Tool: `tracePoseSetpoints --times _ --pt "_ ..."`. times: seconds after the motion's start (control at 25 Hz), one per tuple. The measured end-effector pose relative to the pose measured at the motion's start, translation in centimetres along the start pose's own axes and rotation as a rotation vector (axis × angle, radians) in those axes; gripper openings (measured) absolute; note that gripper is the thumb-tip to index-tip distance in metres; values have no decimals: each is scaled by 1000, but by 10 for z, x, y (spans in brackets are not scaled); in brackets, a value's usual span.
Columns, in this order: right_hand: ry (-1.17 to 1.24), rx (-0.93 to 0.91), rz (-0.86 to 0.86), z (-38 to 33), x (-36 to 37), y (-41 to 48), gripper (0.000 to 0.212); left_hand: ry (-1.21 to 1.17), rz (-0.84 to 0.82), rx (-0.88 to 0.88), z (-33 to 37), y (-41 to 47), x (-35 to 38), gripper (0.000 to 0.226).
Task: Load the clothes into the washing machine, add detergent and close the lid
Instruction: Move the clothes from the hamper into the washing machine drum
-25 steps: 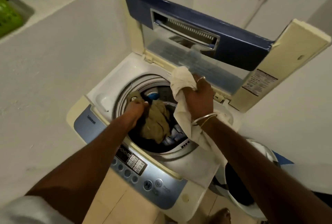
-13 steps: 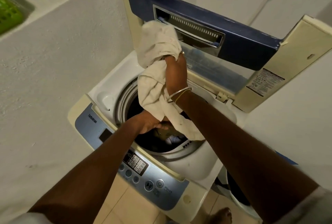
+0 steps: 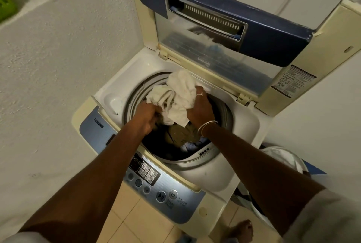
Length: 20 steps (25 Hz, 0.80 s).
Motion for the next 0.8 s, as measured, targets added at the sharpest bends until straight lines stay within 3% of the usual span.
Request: tracePoseSetpoints --times 0.08,0.12,0.2,0.32,0.44,0.64,0.8 --pt "-283 259 -371 25 21 5 108 311 15 -110 -12 3 6 66" --pt "-373 356 -476 33 24 1 116 418 29 -143 -17 3 8 74" --pt "-431 347 -497 33 17 -9 107 511 64 -123 -22 0 12 70" --pt "-287 218 -368 16 -7 -27 68 420 174 82 -19 -18 26 35" --pt "-99 141 -226 2 -34 -57 58 302 205 234 -28 -58 73 8" --pt "-1 -27 223 25 -97 -134 24 287 223 569 -46 -105 173 16" --pt "171 7 499 88 -141 -181 8 365 114 699 -61 -112 258 13"
Point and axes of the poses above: each hand's wrist, its own y-axis towards the middle knuckle, its own x-axis out of the palm, z = x × y, the point moved 5 cm from there along y, towards the middle knuckle, and after that the axes turned 15 degrees about -z, right-handed, at the moved point
